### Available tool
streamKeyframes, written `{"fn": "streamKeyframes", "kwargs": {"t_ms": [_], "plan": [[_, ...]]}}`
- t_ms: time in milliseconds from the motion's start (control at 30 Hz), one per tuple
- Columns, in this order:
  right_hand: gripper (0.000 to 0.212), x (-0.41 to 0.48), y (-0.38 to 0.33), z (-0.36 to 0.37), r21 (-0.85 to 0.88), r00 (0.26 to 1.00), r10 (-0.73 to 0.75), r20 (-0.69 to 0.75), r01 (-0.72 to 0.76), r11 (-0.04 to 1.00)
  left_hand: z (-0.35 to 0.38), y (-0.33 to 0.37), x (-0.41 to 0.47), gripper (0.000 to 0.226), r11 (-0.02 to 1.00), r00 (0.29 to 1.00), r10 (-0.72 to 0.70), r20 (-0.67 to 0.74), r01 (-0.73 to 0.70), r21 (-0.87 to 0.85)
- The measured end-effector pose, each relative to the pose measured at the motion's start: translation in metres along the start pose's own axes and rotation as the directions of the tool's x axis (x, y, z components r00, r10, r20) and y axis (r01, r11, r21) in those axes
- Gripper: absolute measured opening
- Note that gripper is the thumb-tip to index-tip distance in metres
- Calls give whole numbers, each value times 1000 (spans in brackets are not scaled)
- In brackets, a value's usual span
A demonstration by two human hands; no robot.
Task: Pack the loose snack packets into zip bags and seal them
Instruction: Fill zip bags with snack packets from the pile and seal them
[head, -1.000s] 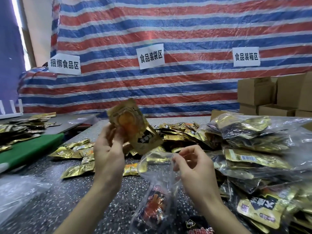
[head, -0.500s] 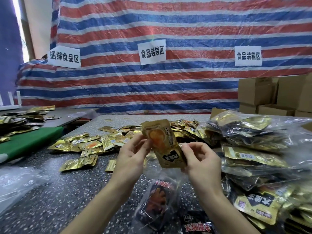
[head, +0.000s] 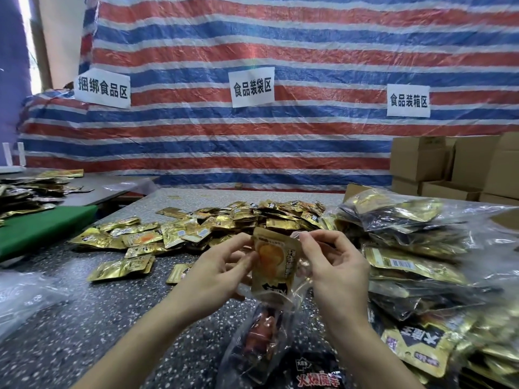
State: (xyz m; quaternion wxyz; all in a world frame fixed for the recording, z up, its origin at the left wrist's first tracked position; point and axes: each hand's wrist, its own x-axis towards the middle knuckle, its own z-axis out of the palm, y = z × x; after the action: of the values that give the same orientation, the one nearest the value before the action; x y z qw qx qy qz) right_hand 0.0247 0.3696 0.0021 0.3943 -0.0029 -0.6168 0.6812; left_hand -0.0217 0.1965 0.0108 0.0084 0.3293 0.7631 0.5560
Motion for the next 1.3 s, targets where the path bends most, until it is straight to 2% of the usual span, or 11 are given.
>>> {"fn": "streamKeyframes", "kwargs": {"t_ms": [300,433,533,667,767,867,967,1067,1167,1233,1300], "plan": [[8,-3,-4,0,-59,992,107,72,-102,993,-9,2,0,20,994,944,-22,-329,-15,-110],[13,-3,-10,-2,-52,988,143,49,-141,989,-15,8,2,17,976,926,-51,-374,-33,-215],[12,1,-18,-6,16,983,167,78,-169,986,-17,15,2,12,928,943,-72,-326,-57,-368],[7,7,-28,-8,208,961,202,191,-241,948,-25,28,2,27,780,964,24,-265,-184,-599],[12,8,-28,-7,314,902,261,343,-372,873,-36,23,1,38,884,945,149,-290,-259,-390],[11,6,-26,-3,359,836,326,442,-498,789,-33,13,-1,56,923,987,135,-83,-155,-353],[16,5,-23,-1,347,803,353,479,-543,765,-22,5,-2,36,899,990,48,135,16,-438],[29,2,-22,-1,248,816,376,440,-513,822,-15,-4,-1,27,915,995,10,104,33,-403],[82,-4,-25,1,112,858,297,419,-373,921,-8,-8,-1,24,917,999,11,-49,-30,-398],[108,-9,-26,1,-75,871,219,439,-207,975,-4,-9,0,38,926,985,-7,-175,-59,-372],[105,-10,-23,1,-267,858,189,478,-63,962,-2,-9,1,46,941,961,-19,-277,-77,-331]]}}
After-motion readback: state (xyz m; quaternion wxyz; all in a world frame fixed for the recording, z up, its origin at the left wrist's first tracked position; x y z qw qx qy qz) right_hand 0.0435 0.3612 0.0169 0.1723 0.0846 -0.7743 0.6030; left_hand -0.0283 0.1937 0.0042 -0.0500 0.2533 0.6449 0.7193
